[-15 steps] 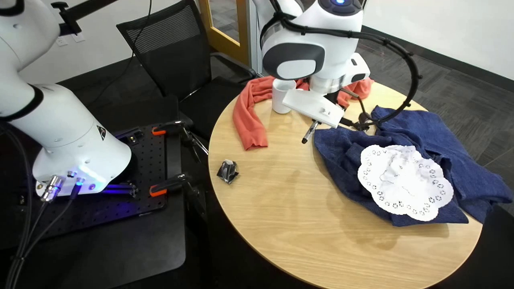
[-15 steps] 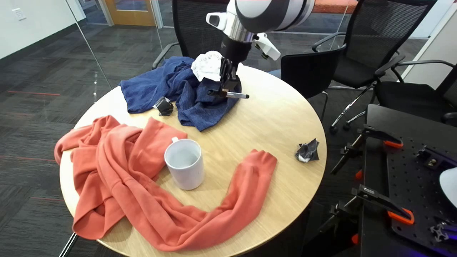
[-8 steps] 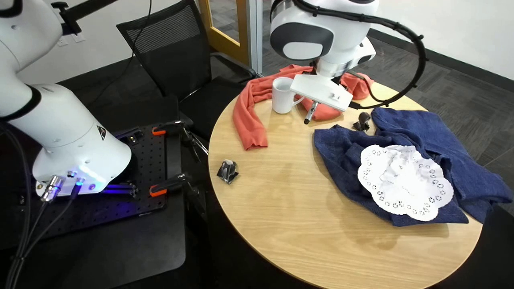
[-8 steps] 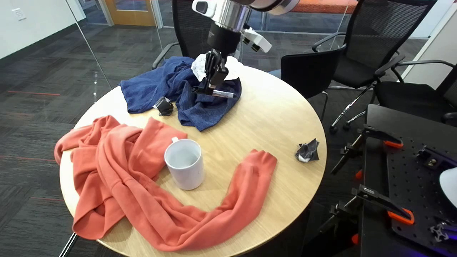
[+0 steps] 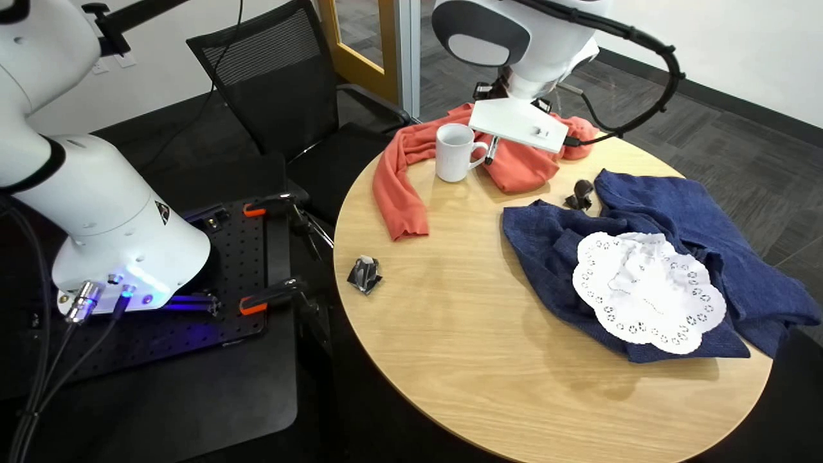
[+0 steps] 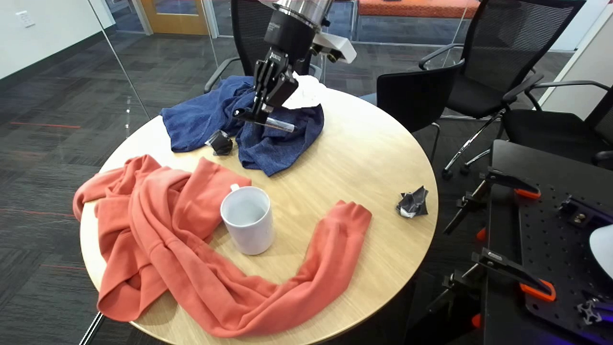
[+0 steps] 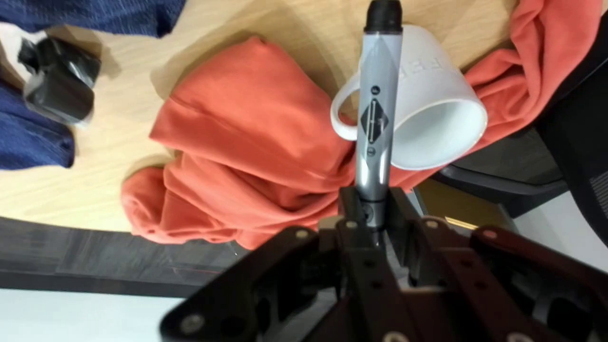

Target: Put the marker inside the mug cup

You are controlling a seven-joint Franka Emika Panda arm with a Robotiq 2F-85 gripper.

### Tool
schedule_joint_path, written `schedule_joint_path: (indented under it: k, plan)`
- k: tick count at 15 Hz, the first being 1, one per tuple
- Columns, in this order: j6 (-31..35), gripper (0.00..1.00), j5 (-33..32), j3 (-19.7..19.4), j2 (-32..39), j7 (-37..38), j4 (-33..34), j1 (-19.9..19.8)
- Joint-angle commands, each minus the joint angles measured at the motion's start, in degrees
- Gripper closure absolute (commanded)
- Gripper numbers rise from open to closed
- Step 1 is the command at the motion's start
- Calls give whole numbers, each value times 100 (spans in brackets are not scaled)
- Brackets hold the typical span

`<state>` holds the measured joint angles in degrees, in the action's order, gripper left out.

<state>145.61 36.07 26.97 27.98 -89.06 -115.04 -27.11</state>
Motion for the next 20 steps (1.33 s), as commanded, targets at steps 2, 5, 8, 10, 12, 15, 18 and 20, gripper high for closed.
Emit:
schedule_joint_path:
  k: [2, 5, 8, 10, 12, 15, 18, 20]
  plan:
    - [-686, 95, 1330, -198, -591, -1475, -200, 231]
    - [-1196, 95, 2068, -589, -801, -2359, -273, 619]
    - [-1609, 95, 2572, -1078, -889, -3032, -345, 1085]
    - [-1717, 95, 2874, -1363, -924, -3334, -435, 1373]
    - [-1706, 81, 2876, -1680, -724, -3195, -236, 1684]
    - [-1692, 81, 2985, -1779, -730, -3279, -317, 1816]
    - [-1589, 95, 3170, -1821, -663, -3450, -326, 1813]
    - [-1572, 95, 3617, -1912, -633, -3754, -371, 1884]
